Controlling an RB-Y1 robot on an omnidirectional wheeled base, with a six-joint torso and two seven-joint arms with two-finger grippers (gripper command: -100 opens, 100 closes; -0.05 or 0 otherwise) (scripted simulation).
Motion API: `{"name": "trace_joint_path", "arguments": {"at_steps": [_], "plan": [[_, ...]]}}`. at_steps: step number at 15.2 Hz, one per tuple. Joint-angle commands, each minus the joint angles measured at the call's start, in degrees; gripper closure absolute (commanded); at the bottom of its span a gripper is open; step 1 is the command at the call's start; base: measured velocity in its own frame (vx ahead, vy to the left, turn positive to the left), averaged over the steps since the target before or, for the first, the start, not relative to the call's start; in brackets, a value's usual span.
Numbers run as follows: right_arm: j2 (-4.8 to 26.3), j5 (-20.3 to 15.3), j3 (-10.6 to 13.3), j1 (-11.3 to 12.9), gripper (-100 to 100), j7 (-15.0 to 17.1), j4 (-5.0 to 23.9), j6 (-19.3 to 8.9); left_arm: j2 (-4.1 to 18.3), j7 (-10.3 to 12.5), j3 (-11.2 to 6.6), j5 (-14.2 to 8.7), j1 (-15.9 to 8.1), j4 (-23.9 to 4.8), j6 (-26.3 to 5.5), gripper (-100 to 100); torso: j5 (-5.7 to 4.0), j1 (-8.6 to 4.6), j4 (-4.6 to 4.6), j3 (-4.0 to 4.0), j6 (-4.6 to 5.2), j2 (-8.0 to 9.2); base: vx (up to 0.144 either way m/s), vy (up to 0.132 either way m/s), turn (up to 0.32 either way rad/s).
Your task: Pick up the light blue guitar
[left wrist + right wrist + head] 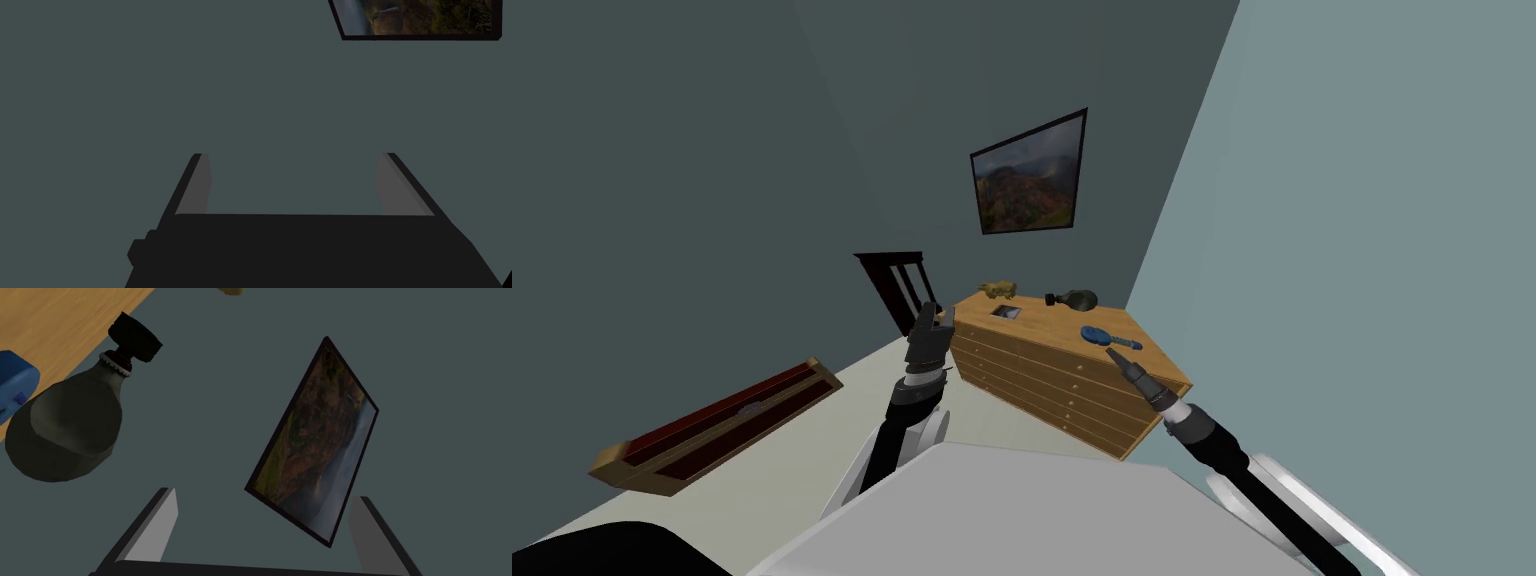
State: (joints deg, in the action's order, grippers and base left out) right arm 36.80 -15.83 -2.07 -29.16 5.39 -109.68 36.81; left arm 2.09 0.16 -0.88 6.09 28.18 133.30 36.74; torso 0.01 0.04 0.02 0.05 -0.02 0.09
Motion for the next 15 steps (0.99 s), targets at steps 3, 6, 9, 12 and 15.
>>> {"name": "trace_joint_path", "arguments": {"at_steps": [3,6,9,12,15], "plan": [[5.1,-2.1,0.0,-0.7,-100,-0.7,3.6,1.0,0.0,0.0,0.0,0.0,0.0,0.0,0.0,0,0.01,0.01,0.01,0.01,0.02,0.01,-0.022,0.023,0.091],[8.6,-3.3,0.1,-1.0,-100,-1.2,5.9,1.7,0.0,0.0,0.0,0.0,0.0,0.0,0.0,0,0.01,0.01,0.0,-0.01,0.02,-0.02,-0.015,0.022,0.101],[11.8,-4.6,0.2,-1.3,-100,-1.6,8.2,2.4,0.0,0.0,0.0,0.0,0.0,0.0,0.0,0,0.01,0.0,0.0,-0.02,0.01,-0.04,-0.01,0.023,0.117],[15.3,-6.0,0.3,-1.6,-100,-2.1,10.5,3.1,0.0,0.0,0.0,0.0,0.0,0.0,0.0,0,0.01,-0.01,-0.01,-0.03,0.02,-0.05,-0.009,0.02,0.097],[18.8,-7.3,0.5,-1.9,-100,-2.5,12.4,3.8,0.0,0.0,0.0,0.0,0.0,0.0,0.0,0,0.0,0.0,-0.01,-0.04,0.01,-0.07,-0.004,0.02,0.116]]}}
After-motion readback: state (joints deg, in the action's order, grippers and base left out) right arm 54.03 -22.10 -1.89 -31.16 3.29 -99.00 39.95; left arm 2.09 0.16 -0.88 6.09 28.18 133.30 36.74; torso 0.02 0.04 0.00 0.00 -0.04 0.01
